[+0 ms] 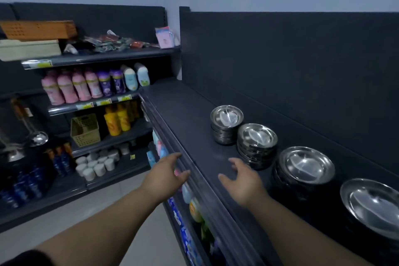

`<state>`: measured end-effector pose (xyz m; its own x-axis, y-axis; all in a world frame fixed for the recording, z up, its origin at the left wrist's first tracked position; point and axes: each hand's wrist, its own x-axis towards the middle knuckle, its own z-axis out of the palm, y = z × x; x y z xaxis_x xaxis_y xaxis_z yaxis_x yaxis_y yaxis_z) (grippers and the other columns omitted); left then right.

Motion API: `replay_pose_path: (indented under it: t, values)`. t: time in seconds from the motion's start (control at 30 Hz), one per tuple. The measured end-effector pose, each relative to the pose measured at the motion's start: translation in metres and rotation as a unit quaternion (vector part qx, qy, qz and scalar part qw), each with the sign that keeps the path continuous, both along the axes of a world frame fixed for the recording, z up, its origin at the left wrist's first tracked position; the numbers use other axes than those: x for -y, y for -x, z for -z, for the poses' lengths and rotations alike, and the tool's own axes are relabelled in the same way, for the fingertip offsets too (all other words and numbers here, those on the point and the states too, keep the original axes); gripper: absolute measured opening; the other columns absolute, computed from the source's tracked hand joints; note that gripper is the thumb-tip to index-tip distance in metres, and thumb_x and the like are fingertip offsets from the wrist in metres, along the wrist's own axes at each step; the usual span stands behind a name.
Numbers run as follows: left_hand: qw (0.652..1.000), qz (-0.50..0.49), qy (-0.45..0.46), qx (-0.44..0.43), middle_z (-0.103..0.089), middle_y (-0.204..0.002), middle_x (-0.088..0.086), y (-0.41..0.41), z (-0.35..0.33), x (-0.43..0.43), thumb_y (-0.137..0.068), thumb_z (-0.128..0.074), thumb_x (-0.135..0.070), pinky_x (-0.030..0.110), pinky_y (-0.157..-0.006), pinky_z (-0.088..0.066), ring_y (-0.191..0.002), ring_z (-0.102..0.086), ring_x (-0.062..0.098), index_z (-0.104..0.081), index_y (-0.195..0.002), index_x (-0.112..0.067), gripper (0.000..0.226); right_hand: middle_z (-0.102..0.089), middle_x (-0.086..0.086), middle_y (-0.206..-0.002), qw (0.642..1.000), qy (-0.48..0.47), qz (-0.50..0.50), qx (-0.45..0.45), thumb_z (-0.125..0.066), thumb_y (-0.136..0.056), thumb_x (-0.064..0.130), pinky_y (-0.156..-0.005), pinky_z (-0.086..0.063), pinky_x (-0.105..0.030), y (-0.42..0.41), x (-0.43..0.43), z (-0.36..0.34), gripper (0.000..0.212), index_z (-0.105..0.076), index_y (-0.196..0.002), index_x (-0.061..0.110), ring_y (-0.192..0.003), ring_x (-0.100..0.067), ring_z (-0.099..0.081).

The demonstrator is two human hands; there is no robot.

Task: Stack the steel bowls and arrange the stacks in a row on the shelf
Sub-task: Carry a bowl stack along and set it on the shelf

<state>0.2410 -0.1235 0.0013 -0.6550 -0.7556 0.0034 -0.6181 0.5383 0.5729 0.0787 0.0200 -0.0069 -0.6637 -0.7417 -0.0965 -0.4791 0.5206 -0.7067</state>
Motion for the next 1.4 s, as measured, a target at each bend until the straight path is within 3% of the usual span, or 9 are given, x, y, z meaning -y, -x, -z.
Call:
replay_pose_path:
  t: [0.23,0.37,0.67,0.8,0.87,0.97,1.07,1.23,1.4]
  values:
    - [0.997,0.068,-0.026,-0.015,-0.044,-0.144,0.003,0.083,0.015,0.096,-0.085,-0.063,-0.046,0.026,-0.106,-0.036,-0.13,-0.044,0.018,-0.036,-0.144,-0.025,0.069,-0.04,-0.003,-0.15,0.999,0.012,0.052,0.012,-0.065,-0.086,0.038,-0.108,-0.031,-0.023,0.031,0.075,0.025,0.077,-0.026,-0.15,0.018,-0.136,-0.017,-0.04]
    - [0.989,0.139,-0.044,-0.033,-0.042,-0.145,0.003,0.136,0.023,0.155,-0.084,-0.064,-0.046,0.026,-0.108,-0.034,-0.131,-0.044,0.018,-0.035,-0.144,-0.024,0.07,-0.03,-0.008,-0.157,0.987,0.025,0.153,0.042,-0.065,-0.086,0.042,-0.115,-0.025,-0.026,0.04,0.116,0.039,0.093,-0.009,-0.154,0.012,-0.143,-0.02,-0.03]
    - [0.929,0.305,-0.196,-0.069,-0.035,-0.151,-0.006,0.217,0.029,0.229,-0.079,-0.061,-0.062,0.036,-0.113,-0.035,-0.136,-0.038,0.012,-0.027,-0.147,-0.035,0.08,-0.054,-0.004,-0.14,0.936,0.054,0.343,0.059,-0.071,-0.081,0.033,-0.101,-0.036,-0.021,0.048,0.182,0.043,0.093,-0.013,-0.152,0.016,-0.127,-0.02,-0.052]
    - [0.898,0.34,-0.266,-0.086,-0.049,-0.14,-0.015,0.234,0.03,0.237,-0.065,-0.057,-0.074,0.027,-0.109,-0.037,-0.126,-0.048,0.003,-0.037,-0.14,-0.037,0.086,-0.065,0.01,-0.125,0.918,0.099,0.373,0.097,-0.071,-0.063,0.052,-0.105,-0.045,-0.032,0.066,0.19,0.048,0.095,-0.023,-0.143,0.039,-0.117,-0.01,-0.06]
    - [0.879,0.351,-0.313,-0.084,-0.055,-0.132,-0.021,0.237,0.031,0.238,-0.072,-0.059,-0.068,0.027,-0.108,-0.037,-0.122,-0.05,-0.001,-0.042,-0.136,-0.041,0.072,-0.067,0.014,-0.119,0.904,0.145,0.386,0.119,-0.076,-0.058,0.049,-0.105,-0.046,-0.038,0.077,0.189,0.055,0.093,-0.028,-0.138,0.045,-0.114,-0.008,-0.062]
    - [0.852,0.351,-0.382,-0.076,-0.061,-0.116,-0.028,0.238,0.032,0.235,-0.08,-0.062,-0.057,0.03,-0.099,-0.046,-0.11,-0.057,-0.005,-0.05,-0.118,-0.055,0.039,-0.067,0.013,-0.121,0.894,0.194,0.379,0.141,-0.083,-0.055,0.041,-0.107,-0.045,-0.043,0.082,0.188,0.055,0.096,-0.034,-0.137,0.046,-0.116,-0.009,-0.061]
    - [0.829,0.336,-0.435,-0.101,-0.064,-0.11,-0.025,0.232,0.03,0.23,-0.088,-0.06,-0.043,0.023,-0.081,-0.053,-0.097,-0.063,-0.007,-0.052,-0.116,-0.049,0.03,-0.067,0.009,-0.122,0.886,0.229,0.37,0.16,-0.085,-0.051,0.037,-0.108,-0.043,-0.044,0.078,0.19,0.052,0.098,-0.037,-0.137,0.038,-0.117,-0.01,-0.061]
    - [0.839,0.297,-0.441,-0.118,-0.069,-0.108,-0.018,0.201,0.027,0.224,-0.087,-0.063,-0.039,0.04,-0.095,-0.051,-0.104,-0.064,0.006,-0.054,-0.119,-0.042,0.033,-0.07,0.01,-0.117,0.886,0.248,0.349,0.177,-0.083,-0.053,0.033,-0.106,-0.046,-0.042,0.052,0.19,0.046,0.092,-0.041,-0.135,0.037,-0.113,-0.009,-0.064]
    - [0.857,0.291,-0.399,-0.148,-0.07,-0.109,-0.011,0.15,0.009,0.193,-0.087,-0.063,-0.035,0.034,-0.099,-0.048,-0.103,-0.065,0.007,-0.056,-0.123,-0.033,0.037,-0.069,0.014,-0.118,0.884,0.277,0.334,0.176,-0.086,-0.055,0.036,-0.104,-0.047,-0.042,0.007,0.162,0.041,0.087,-0.044,-0.131,0.044,-0.114,-0.01,-0.063]
